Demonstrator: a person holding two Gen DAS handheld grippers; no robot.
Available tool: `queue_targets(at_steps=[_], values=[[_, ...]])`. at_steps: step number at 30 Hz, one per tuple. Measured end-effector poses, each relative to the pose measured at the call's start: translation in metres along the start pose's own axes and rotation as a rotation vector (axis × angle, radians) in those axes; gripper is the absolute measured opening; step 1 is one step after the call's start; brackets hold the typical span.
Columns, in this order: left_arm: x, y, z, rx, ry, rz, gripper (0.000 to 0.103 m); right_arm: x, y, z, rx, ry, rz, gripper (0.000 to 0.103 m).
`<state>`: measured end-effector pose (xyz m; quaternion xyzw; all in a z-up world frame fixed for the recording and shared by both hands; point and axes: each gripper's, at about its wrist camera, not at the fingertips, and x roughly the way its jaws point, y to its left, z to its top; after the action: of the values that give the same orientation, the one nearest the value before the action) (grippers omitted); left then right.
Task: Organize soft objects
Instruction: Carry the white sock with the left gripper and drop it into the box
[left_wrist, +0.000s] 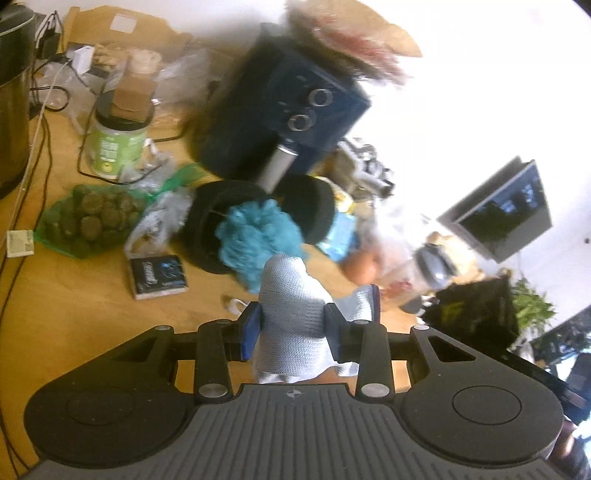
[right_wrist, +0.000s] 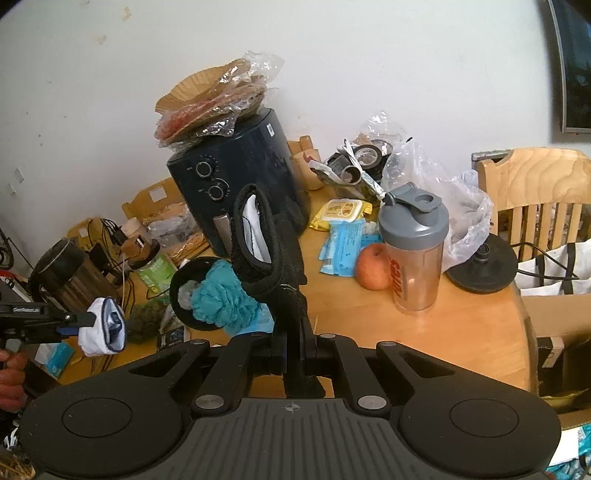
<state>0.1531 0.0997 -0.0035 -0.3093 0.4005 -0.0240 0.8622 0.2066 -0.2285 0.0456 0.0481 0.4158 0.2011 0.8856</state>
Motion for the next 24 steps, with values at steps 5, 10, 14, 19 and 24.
queue_targets(at_steps=[5, 10, 14, 19, 24], values=[[-0.012, -0.018, -0.018, 0.018, 0.014, -0.05, 0.036, -0.008, 0.006, 0.002, -0.001, -0.015, 0.014, 0.008], [-0.013, -0.036, -0.035, 0.056, 0.048, -0.074, 0.036, -0.018, 0.014, 0.002, -0.012, -0.026, 0.031, 0.008], [-0.01, -0.047, -0.05, 0.078, 0.082, -0.092, 0.036, -0.026, 0.018, 0.001, -0.01, -0.034, 0.044, 0.008], [-0.002, -0.059, -0.067, 0.094, 0.139, -0.097, 0.037, -0.036, 0.025, -0.001, -0.004, -0.036, 0.061, 0.008], [0.004, -0.065, -0.081, 0.124, 0.169, -0.086, 0.038, -0.045, 0.033, -0.008, 0.004, -0.03, 0.087, 0.008]])
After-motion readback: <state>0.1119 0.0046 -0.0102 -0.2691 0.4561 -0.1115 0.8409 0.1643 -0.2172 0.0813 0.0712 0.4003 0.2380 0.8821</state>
